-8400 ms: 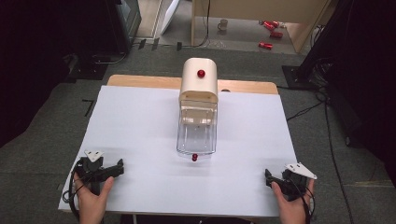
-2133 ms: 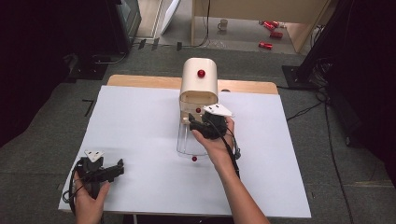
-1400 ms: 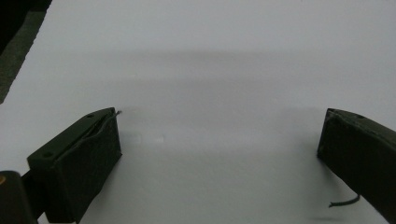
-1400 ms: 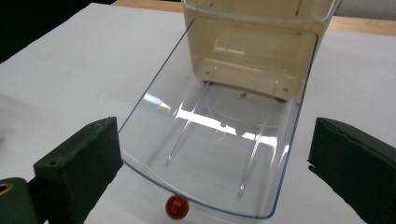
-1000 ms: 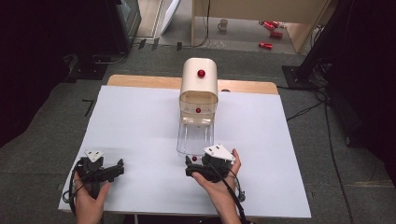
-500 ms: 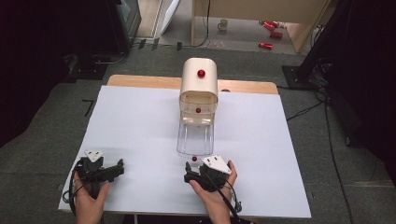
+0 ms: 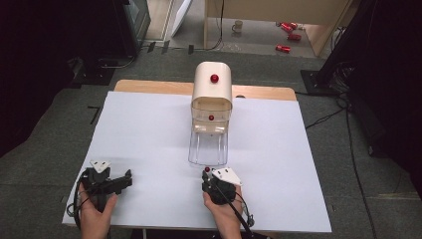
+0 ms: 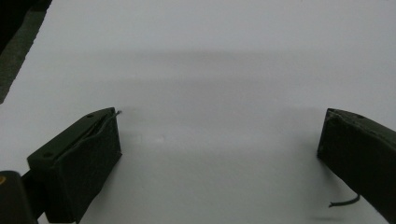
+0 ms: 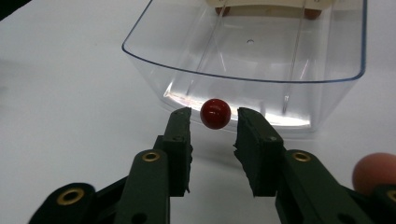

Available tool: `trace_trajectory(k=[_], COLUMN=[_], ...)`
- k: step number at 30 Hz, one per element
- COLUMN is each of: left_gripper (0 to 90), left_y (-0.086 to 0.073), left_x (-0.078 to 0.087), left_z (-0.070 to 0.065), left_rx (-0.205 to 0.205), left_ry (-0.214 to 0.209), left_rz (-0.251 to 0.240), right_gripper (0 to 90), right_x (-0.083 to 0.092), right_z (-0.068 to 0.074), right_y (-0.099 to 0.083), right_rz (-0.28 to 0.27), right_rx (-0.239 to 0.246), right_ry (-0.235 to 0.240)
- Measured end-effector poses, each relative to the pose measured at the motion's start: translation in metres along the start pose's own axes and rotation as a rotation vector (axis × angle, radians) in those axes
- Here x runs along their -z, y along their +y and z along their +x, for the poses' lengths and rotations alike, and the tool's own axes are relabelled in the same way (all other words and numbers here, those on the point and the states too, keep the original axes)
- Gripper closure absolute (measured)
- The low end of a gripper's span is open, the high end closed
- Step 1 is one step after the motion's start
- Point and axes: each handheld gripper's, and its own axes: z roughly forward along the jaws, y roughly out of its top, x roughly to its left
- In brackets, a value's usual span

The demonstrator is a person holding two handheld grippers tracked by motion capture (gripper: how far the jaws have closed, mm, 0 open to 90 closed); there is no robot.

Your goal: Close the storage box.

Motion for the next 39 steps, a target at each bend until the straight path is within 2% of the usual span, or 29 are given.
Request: trace_trajectory(k=[10, 21, 22, 23, 30, 33, 39], left_gripper=[0.0, 0.0, 0.0, 0.0, 0.0, 0.0, 0.0], left_y=[0.0, 0.0, 0.0, 0.0, 0.0, 0.0, 0.0], left_x=[0.0, 0.0, 0.0, 0.0, 0.0, 0.0, 0.0], left_z=[0.0, 0.0, 0.0, 0.0, 0.0, 0.0, 0.0], left_rx=[-0.001, 0.001, 0.001, 0.0, 0.002, 0.0, -0.001], left_ry=[0.0, 0.0, 0.0, 0.0, 0.0, 0.0, 0.0], left_rz=[0.0, -0.001, -0.001, -0.001, -0.001, 0.0, 0.0], right_gripper=[73.9, 74.7, 80.2, 80.5, 77.2, 75.9, 73.6], right_x=[-0.011, -0.009, -0.007, -0.005, -0.004, -0.003, -0.007], right_z=[0.0, 0.003, 0.003, 0.004, 0.003, 0.004, 0.005], right_y=[-0.001, 0.006, 0.01, 0.013, 0.031, 0.03, 0.012], right_rz=[0.011, 0.005, -0.008, -0.016, -0.036, -0.036, -0.005], right_rx=[-0.028, -0.029, -0.015, -0.008, 0.023, 0.017, 0.005], right_ry=[-0.016, -0.015, -0.025, -0.039, -0.043, -0.047, -0.042])
